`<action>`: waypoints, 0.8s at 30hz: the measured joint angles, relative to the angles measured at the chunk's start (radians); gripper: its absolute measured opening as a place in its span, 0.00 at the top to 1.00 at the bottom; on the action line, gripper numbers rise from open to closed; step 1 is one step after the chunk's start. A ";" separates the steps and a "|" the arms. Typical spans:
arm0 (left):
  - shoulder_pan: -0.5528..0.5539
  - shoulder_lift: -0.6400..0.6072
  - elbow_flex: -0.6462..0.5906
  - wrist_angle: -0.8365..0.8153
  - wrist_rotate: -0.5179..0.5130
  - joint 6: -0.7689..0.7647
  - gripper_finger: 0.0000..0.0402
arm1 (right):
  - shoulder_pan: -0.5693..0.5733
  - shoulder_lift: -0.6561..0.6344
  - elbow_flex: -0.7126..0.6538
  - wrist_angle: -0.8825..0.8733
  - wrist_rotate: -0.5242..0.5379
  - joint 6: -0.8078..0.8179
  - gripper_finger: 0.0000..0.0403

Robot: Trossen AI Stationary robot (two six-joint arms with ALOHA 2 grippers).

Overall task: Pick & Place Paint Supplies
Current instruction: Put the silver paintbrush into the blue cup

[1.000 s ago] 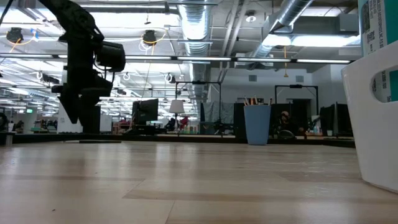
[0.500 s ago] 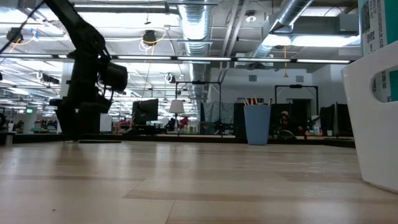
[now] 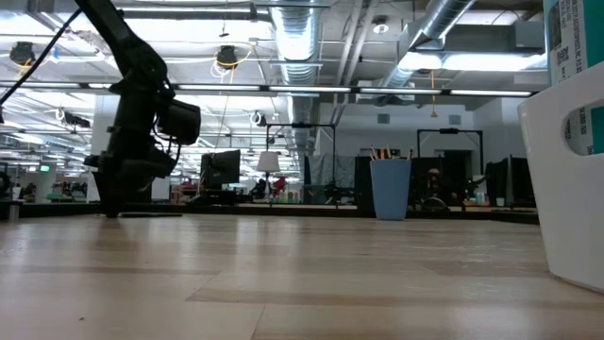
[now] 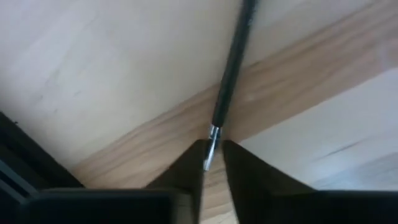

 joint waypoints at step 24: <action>-0.226 -0.229 0.264 0.088 0.241 -0.310 1.00 | -0.021 0.084 0.001 0.041 0.000 -0.089 0.73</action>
